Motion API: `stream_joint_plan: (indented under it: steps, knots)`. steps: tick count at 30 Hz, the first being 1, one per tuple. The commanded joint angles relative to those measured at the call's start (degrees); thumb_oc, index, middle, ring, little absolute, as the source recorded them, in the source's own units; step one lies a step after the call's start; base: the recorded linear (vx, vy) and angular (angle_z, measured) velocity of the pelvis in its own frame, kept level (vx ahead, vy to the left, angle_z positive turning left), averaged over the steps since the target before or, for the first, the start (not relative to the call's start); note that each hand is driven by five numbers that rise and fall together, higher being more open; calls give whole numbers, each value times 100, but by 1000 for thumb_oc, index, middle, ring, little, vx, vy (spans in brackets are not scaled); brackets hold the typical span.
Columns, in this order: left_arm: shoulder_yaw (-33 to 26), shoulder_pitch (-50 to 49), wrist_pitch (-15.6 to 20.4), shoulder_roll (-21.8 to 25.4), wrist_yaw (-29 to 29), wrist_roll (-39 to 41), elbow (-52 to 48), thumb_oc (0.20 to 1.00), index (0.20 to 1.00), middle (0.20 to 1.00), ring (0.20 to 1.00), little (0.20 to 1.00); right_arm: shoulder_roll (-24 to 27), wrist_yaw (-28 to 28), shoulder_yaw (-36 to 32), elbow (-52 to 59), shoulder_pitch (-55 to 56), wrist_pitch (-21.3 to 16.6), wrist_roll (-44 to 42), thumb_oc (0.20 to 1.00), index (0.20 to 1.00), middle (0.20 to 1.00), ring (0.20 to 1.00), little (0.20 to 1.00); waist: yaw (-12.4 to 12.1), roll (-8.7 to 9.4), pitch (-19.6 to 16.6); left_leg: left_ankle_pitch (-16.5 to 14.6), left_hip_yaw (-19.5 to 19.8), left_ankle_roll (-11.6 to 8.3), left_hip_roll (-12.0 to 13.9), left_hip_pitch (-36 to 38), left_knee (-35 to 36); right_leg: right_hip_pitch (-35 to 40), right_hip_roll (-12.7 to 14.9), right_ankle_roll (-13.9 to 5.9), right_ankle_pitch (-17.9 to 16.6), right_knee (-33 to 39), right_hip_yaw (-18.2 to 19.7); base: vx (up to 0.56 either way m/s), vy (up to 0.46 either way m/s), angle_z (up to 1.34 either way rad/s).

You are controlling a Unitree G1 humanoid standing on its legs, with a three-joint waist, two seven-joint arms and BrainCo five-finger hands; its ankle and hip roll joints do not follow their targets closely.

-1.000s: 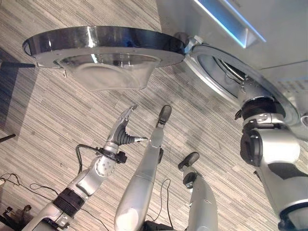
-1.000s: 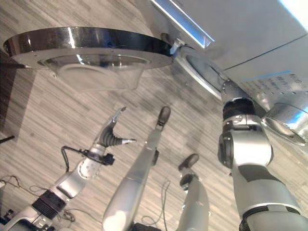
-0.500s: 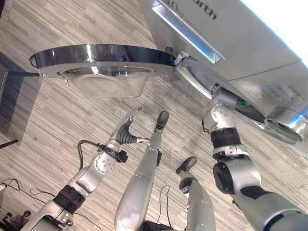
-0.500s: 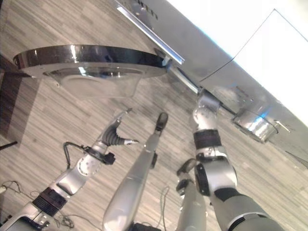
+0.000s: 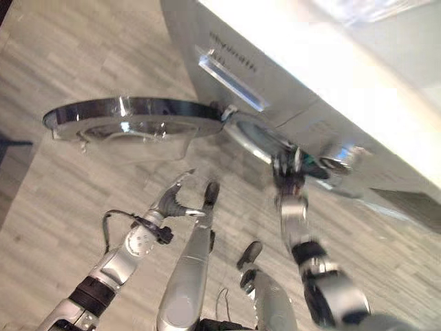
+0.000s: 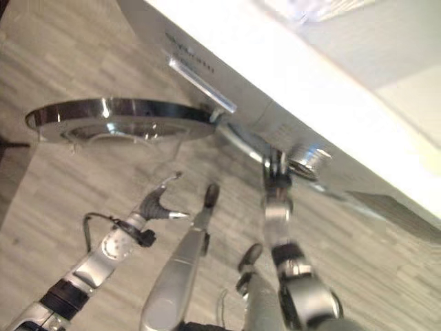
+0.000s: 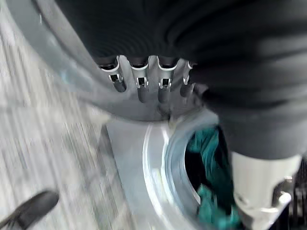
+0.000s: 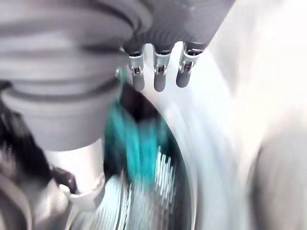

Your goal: Grab the laundry basket,head to the washer,open it,put in the laundry and shut it.

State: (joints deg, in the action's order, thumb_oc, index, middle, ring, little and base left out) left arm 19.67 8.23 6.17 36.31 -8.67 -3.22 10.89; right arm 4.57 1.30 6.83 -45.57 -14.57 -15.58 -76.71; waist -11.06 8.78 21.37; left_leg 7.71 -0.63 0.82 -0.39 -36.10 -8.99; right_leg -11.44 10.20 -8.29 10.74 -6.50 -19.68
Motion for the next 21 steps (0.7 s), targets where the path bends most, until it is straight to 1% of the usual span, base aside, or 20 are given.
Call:
stream_joint_plan:
  steps: [1, 3, 4, 5, 6, 7, 8, 9, 10, 12, 13, 14, 15, 16, 17, 18, 19, 20, 21]
  knots:
    - [-179, -523, -10, 19, -88, -515, 89, 1000, 1000, 1000, 1000, 1000, 478, -220, -195, -374, 609, 533, 1729, 1000, 1000, 1000, 1000, 1000, 118, -509, -274, -326, 52, -199, -14, 179, 274, 200, -434, 605, 542, -503, -32, 21, -9, -30]
    - [-481, -690, -71, 69, -98, -611, 299, 1000, 1000, 1000, 1000, 1000, 655, -321, -220, -944, 920, 749, 2587, 1000, 1000, 1000, 1000, 1000, 136, -480, -473, -321, 70, -210, 18, 402, 294, 423, -436, 620, 545, -443, -84, 7, 7, -8]
    - [-763, -906, -88, 29, -97, -661, 459, 1000, 1000, 1000, 1000, 1000, 792, -393, -203, -1489, 1161, 916, 3569, 1000, 1000, 1000, 1000, 1000, 143, -467, -656, -294, 99, -222, 46, 587, 326, 654, -457, 629, 551, -344, -135, -16, 24, 6]
    - [-944, -1070, -92, 31, -87, -665, 496, 1000, 1000, 1000, 1000, 1000, 849, -431, -207, -1548, 1349, 953, 3920, 1000, 1000, 1000, 1000, 1000, 161, -475, -745, -258, 109, -229, 64, 696, 362, 757, -481, 636, 558, -319, -151, -13, 9, 8]
    - [-962, -1111, -95, 30, -81, -668, 475, 1000, 1000, 1000, 1000, 1000, 847, -437, -195, -1535, 1373, 957, 3939, 1000, 1000, 1000, 1000, 1000, 177, -477, -751, -253, 113, -232, 63, 716, 376, 777, -483, 637, 555, -310, -156, -54, 16, 10]
    - [-1049, -1162, -106, 22, -80, -688, 541, 1000, 1000, 1000, 1000, 1000, 861, -390, -217, -1646, 1442, 1004, 4153, 1000, 1000, 1000, 1000, 1000, 202, -476, -825, -215, 104, -253, 105, 813, 386, 866, -511, 666, 585, -308, -161, -115, 11, 13]
    - [-1238, -1387, -133, 26, -19, -733, 555, 1000, 1000, 1000, 1000, 1000, 872, -388, -287, -1749, 1637, 1046, 4445, 1000, 1000, 1000, 1000, 1000, 229, -494, -954, -147, 123, -290, 179, 939, 396, 1042, -584, 746, 678, -246, -165, -166, 12, 12]
    - [-1332, -1455, -149, 4, -27, -745, 612, 1000, 1000, 1000, 1000, 1000, 872, -380, -268, -1732, 1704, 1063, 4551, 1000, 1000, 1000, 1000, 1000, 240, -504, -997, -62, 119, -328, 236, 991, 405, 1119, -650, 805, 734, -211, -158, -118, 0, 7]
    - [-1342, -1474, -150, 2, -25, -747, 604, 1000, 1000, 1000, 1000, 1000, 872, -382, -259, -1724, 1715, 1066, 4557, 1000, 1000, 1000, 1000, 1000, 249, -506, -992, -53, 122, -335, 241, 1010, 417, 1137, -658, 815, 734, -201, -159, -136, -13, 2]
    - [-1437, -1505, -226, -117, -114, -796, 752, 1000, 1000, 1000, 1000, 1000, 852, -419, -307, -1703, 1738, 1056, 4572, 1000, 1000, 1000, 1000, 1000, 298, -536, -1073, 161, 102, -435, 352, 1088, 521, 1271, -783, 873, 759, -13, -111, -216, 2, 3]
    - [-1521, -1498, -294, -204, -195, -885, 789, 1000, 1000, 1000, 1000, 1000, 842, -463, -318, -1769, 1655, 1060, 4538, 1000, 1000, 1000, 1000, 1000, 307, -582, -1127, 489, 101, -636, 497, 1089, 683, 1403, -912, 929, 758, 207, -64, -281, 29, 1]
    - [-1559, -1481, -304, -239, -246, -890, 794, 1000, 1000, 1000, 1000, 1000, 835, -474, -292, -1766, 1622, 1053, 4577, 1000, 1000, 1000, 1000, 1000, 318, -613, -1118, 600, 111, -725, 574, 1122, 753, 1409, -936, 940, 714, 248, -45, -226, 15, -8]
    - [-1562, -1479, -304, -243, -248, -892, 795, 1000, 1000, 1000, 1000, 1000, 837, -476, -290, -1766, 1618, 1053, 4578, 1000, 1000, 1000, 1000, 1000, 316, -620, -1108, 616, 109, -731, 583, 1139, 774, 1418, -945, 944, 705, 256, -40, -213, 82, -21]
    - [-1618, -1382, -327, -313, -377, -909, 798, 1000, 1000, 1000, 1000, 1000, 866, -499, -187, -1761, 1493, 1056, 4646, 1000, 1000, 1000, 1000, 1000, 279, -643, -1023, 702, 358, -846, 705, 1157, 744, 1387, -901, 950, 630, 229, 94, -270, 144, -28]
    - [-1646, -1337, -323, -338, -448, -924, 806, 1000, 1000, 1000, 1000, 1000, 875, -522, -145, -1770, 1430, 1061, 4682, 1000, 1000, 1000, 1000, 1000, 252, -693, -985, 728, 510, -764, 769, 1140, 646, 1316, -857, 911, 450, 232, 69, -267, 147, -41]
    - [-1647, -1332, -322, -342, -450, -925, 809, 1000, 1000, 1000, 1000, 1000, 877, -522, -146, -1773, 1424, 1061, 4682, 1000, 1000, 1000, 1000, 1000, 254, -699, -975, 719, 514, -764, 771, 1139, 632, 1324, -861, 910, 446, 236, 68, -181, 112, -44]
    - [-1689, -1302, -325, -349, -505, -964, 744, 1000, 1000, 1000, 1000, 1000, 899, -506, -96, -1742, 1367, 1076, 4715, 1000, 1000, 1000, 1000, 1000, 290, -674, -991, 584, 652, -704, 849, 1268, 567, 1299, -797, 865, 346, 242, 133, -85, 61, -34]
    - [-1709, -1290, -324, -366, -540, -1004, 750, 1000, 1000, 1000, 1000, 1000, 903, -506, -72, -1713, 1357, 1083, 4759, 1000, 1000, 1000, 1000, 1000, 341, -662, -980, 516, 650, -690, 950, 1317, 407, 1331, -733, 856, 301, 254, 162, -112, 104, -20]
    - [-1748, -1258, -326, -370, -579, -1030, 729, 1000, 1000, 1000, 1000, 1000, 917, -489, -58, -1663, 1357, 1091, 4770, 1000, 1000, 1000, 1000, 1000, 408, -628, -1007, 396, 555, -665, 1107, 1439, 271, 1339, -651, 824, 219, 279, 187, -82, 112, -10]
